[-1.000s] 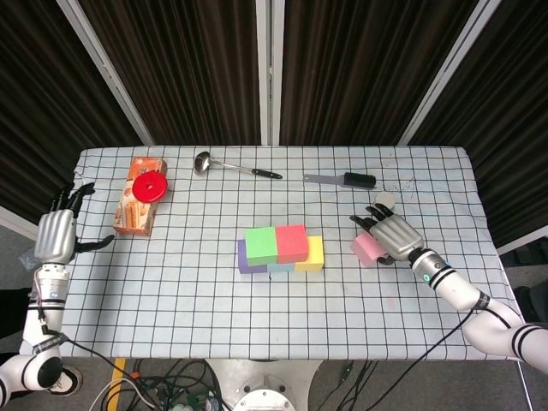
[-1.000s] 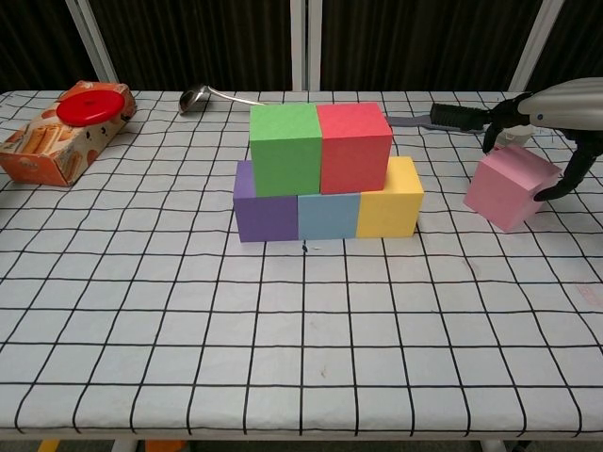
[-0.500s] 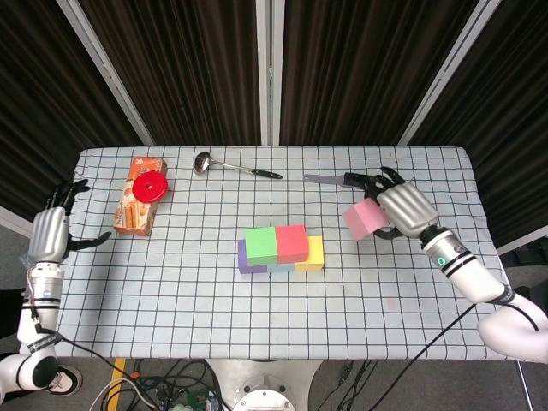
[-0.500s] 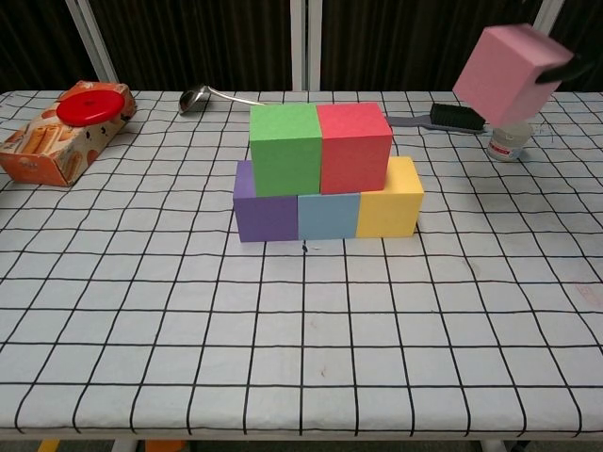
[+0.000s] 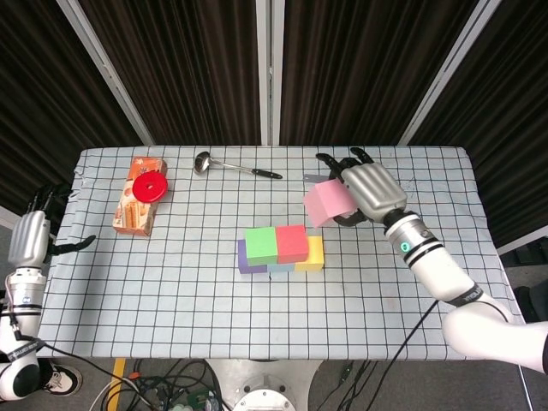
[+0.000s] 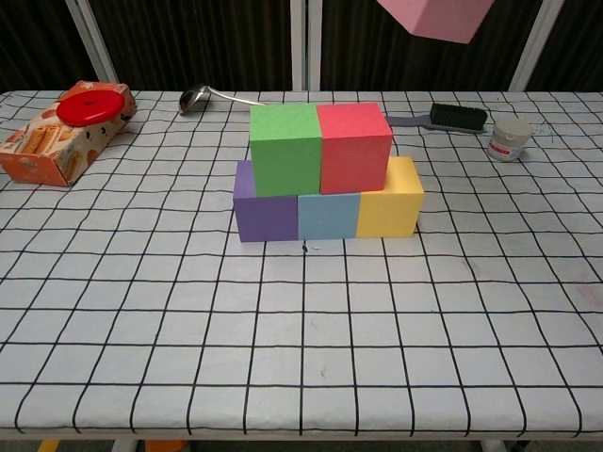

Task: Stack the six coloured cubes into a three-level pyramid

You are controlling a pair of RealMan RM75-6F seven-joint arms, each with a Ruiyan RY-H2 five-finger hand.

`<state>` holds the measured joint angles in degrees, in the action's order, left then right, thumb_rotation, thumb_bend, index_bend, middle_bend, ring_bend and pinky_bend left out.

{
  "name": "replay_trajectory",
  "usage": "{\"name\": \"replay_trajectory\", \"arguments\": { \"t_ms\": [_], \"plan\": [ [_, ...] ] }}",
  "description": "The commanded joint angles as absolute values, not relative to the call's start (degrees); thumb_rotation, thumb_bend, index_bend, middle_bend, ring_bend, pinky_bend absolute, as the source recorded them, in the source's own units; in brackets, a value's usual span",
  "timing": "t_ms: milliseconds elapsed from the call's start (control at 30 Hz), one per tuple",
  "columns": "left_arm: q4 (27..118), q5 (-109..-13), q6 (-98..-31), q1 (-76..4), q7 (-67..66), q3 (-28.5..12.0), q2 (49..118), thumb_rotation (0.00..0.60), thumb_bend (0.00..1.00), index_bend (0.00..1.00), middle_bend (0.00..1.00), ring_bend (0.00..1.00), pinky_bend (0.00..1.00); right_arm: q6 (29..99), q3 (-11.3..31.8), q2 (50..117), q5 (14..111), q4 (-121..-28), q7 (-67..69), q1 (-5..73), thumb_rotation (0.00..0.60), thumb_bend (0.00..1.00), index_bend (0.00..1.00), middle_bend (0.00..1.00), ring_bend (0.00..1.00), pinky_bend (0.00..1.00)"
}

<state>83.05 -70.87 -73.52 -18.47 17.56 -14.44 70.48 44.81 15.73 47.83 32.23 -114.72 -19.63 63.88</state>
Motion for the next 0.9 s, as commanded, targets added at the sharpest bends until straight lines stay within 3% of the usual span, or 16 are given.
{"name": "replay_trajectory", "arguments": {
  "t_ms": [33, 400, 900],
  "plan": [
    [82.6, -71.5, -73.5, -17.8, 18.4, -13.8, 69.7, 0.6, 0.0, 0.12, 0.19, 0.04, 0.11, 52.0, 14.7, 51.1, 16.3, -120.8, -31.6, 75.5, 0.6, 0.15, 0.0, 0.73, 0.19, 0.0],
    [81.5, -72.7, -71.2, -17.3, 21.9, -12.5, 68.4, 0.6, 0.0, 0.12, 0.18, 0.04, 0.11, 65.3, 14.5, 59.9, -8.5, -123.5, -46.0, 89.9, 0.6, 0.15, 0.0, 0.73, 0.19, 0.0],
    [80.9, -73.3, -69.8, -17.2, 24.1, -11.9, 68.1, 0.6, 0.0, 0.12, 0.18, 0.04, 0.11, 78.0, 19.1, 68.0, -17.2, -122.7, -52.1, 94.6, 0.6, 0.15, 0.0, 0.73, 0.19, 0.0]
  ]
}}
